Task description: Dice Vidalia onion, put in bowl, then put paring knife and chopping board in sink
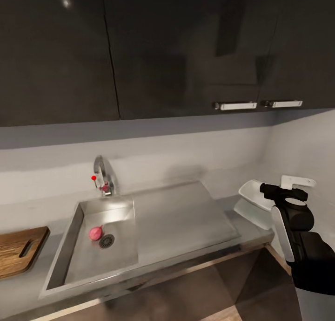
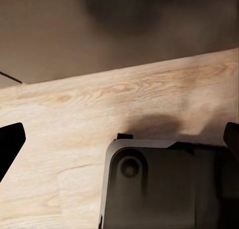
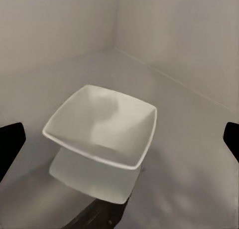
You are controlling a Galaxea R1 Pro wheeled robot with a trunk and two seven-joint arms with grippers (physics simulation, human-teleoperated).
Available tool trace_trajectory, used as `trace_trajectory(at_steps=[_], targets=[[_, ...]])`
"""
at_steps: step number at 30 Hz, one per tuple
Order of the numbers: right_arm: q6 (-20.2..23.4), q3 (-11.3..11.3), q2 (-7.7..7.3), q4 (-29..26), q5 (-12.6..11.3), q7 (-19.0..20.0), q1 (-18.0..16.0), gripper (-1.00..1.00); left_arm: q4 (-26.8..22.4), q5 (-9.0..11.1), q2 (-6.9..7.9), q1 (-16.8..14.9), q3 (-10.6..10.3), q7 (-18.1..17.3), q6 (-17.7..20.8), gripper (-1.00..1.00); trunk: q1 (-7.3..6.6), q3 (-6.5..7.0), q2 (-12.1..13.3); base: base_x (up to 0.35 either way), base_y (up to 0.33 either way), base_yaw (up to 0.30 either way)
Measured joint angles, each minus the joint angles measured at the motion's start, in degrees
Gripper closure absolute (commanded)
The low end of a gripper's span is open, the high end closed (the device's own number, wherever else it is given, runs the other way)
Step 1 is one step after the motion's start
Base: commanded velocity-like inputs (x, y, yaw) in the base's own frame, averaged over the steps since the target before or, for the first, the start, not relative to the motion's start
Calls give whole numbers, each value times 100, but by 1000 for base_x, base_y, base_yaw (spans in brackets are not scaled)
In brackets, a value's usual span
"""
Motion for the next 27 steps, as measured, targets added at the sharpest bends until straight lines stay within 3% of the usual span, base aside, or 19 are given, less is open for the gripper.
trace_trajectory(at_steps=[8,15,27], targets=[[5,-3,-13,-1,7,-1,0,-100,7,0,-1,-1,-1,0,-1,-100,1,0,0,233,-236,0],[5,11,-13,0,7,-1,0,-100,18,0,-1,0,-1,-2,-1,-100,2,1,2,59,-309,0],[4,14,-4,0,21,-6,0,-100,18,0,-1,3,0,-3,0,-100,1,0,0,83,-94,0]])
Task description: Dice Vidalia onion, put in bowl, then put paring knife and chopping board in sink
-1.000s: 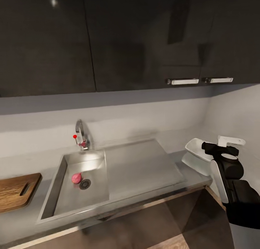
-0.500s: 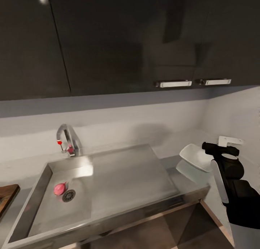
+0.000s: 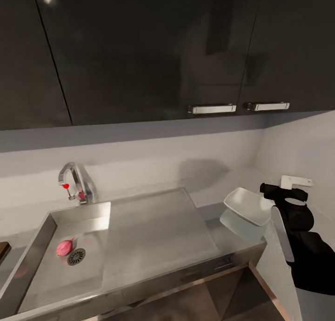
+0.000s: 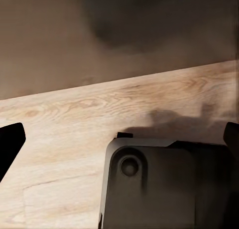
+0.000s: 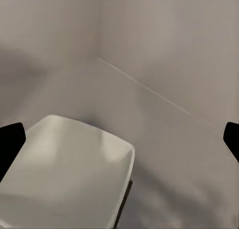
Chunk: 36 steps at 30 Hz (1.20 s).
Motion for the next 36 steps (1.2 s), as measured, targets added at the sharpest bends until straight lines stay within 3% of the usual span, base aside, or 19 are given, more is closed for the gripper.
trace_trajectory(at_steps=[10,19,36], targets=[[-9,-19,3,55,18,4,7,-100,15,0,4,-2,1,-2,1,-100,2,0,1,105,-104,0],[-9,-294,19,243,-4,13,9,-100,25,0,3,-3,1,0,1,-100,2,0,1,3,-3,0],[-24,-317,29,892,-16,59,9,-100,34,0,0,-2,1,-2,1,-100,2,0,1,0,0,0]])
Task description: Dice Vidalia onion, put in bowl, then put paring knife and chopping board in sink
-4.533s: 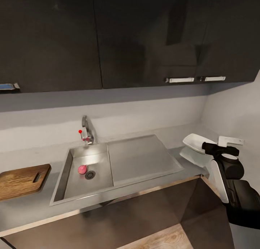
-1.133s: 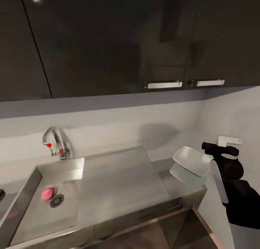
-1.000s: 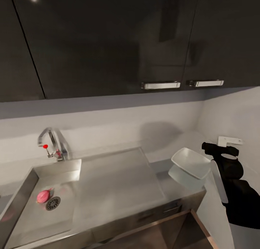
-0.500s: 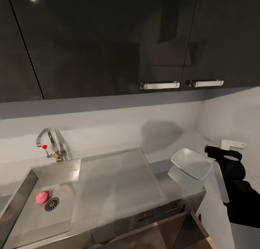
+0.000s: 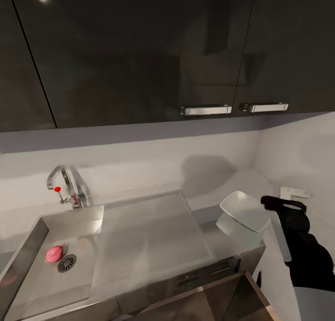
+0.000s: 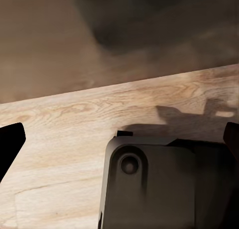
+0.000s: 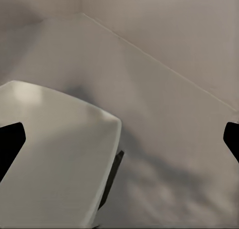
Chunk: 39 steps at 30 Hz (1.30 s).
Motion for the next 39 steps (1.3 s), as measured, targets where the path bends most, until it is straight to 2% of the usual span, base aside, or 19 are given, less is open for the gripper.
trace_trajectory(at_steps=[5,32,39], targets=[[-10,-1,2,188,-6,15,0,-100,54,-6,-1,-1,0,0,0,-100,0,0,0,0,0,0],[-17,-7,9,334,-5,13,0,-100,63,-8,-1,-1,0,-1,0,-100,0,0,0,0,0,0],[-445,-10,6,916,-12,16,0,-100,70,-8,-1,1,0,-1,0,-100,0,0,0,0,0,0]])
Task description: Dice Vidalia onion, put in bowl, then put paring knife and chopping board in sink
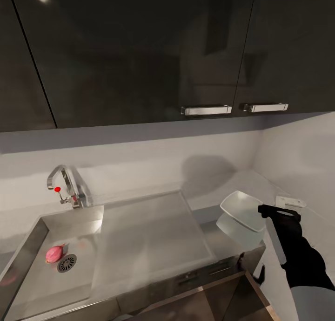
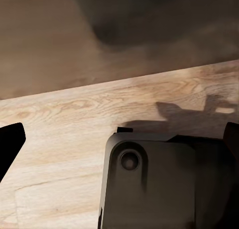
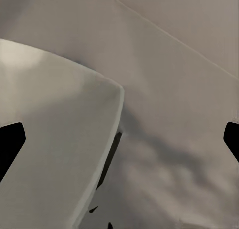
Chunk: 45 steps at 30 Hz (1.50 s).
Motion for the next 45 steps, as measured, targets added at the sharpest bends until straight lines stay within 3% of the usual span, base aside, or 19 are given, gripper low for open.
trace_trajectory(at_steps=[12,17,22,35,42,45], targets=[[-226,-1,4,367,-42,2,0,-100,0,0,0,-3,0,1,0,-100,0,0,0,0,0,0],[-223,0,-8,455,-442,1,0,-100,0,0,0,-3,0,2,0,-100,0,0,0,0,0,0],[-223,0,-5,493,-587,2,0,-100,4,1,0,-2,0,1,0,-100,0,0,0,0,0,0],[-222,0,-5,631,-633,4,0,-100,4,2,0,-3,0,0,0,-100,0,0,0,0,0,0],[-226,-56,-27,692,-1085,11,0,-100,8,2,0,-1,0,0,0,-100,0,0,0,0,0,0],[-227,-71,-30,697,-1159,11,-1,-100,9,4,0,-1,0,0,0,-100,0,0,0,0,0,0]])
